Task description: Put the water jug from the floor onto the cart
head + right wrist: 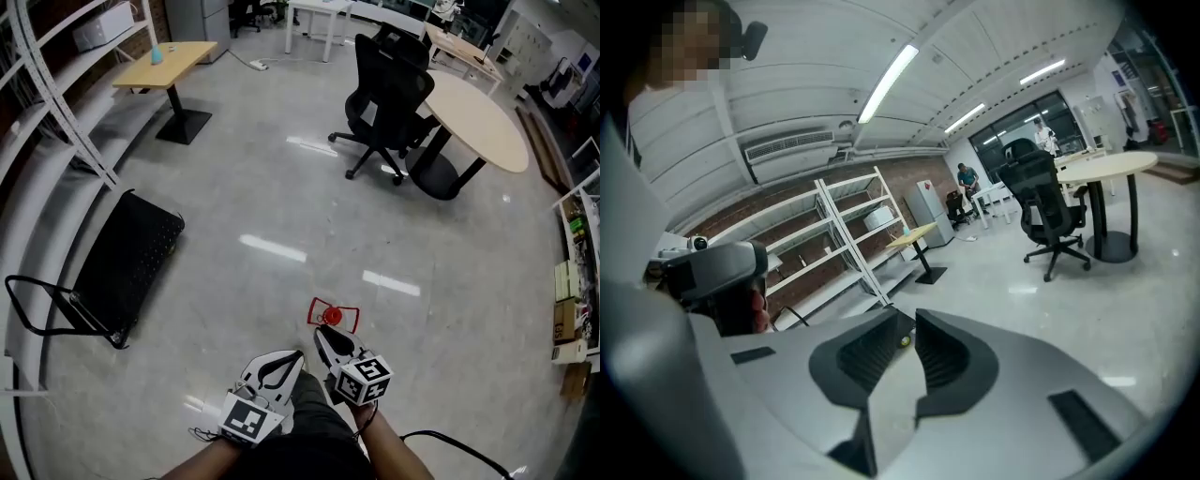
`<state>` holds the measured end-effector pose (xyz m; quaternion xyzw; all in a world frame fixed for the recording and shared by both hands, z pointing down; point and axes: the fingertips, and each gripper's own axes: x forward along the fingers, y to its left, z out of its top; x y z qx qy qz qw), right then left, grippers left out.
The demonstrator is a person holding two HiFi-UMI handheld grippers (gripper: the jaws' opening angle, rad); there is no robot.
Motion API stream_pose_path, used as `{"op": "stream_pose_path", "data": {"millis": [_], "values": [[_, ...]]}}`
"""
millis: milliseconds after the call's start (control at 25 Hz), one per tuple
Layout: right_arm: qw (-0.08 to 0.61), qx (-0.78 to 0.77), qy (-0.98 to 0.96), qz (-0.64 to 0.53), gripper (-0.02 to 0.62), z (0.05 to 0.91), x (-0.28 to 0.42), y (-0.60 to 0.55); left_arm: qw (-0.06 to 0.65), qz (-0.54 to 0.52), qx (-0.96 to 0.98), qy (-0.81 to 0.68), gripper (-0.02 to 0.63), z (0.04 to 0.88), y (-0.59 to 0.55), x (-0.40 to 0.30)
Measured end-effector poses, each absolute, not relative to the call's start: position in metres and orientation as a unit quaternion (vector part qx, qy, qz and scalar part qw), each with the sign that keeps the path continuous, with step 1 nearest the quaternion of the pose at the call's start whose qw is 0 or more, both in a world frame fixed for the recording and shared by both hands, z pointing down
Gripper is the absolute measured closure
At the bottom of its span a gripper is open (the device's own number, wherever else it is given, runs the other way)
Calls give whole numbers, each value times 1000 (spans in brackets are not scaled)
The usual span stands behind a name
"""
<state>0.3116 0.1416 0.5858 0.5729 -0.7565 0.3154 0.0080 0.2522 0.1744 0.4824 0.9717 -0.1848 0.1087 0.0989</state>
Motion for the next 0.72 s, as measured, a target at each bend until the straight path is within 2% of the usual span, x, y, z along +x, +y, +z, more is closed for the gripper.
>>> {"op": "stream_pose_path", "data": {"millis": [320, 720], "values": [[43, 576, -757, 305, 560, 587, 363, 64, 125, 126, 965, -194, 604, 489, 92, 314], [91, 594, -730, 327, 554, 660, 362, 66, 141, 144, 965, -166, 604, 521, 82, 316]]}}
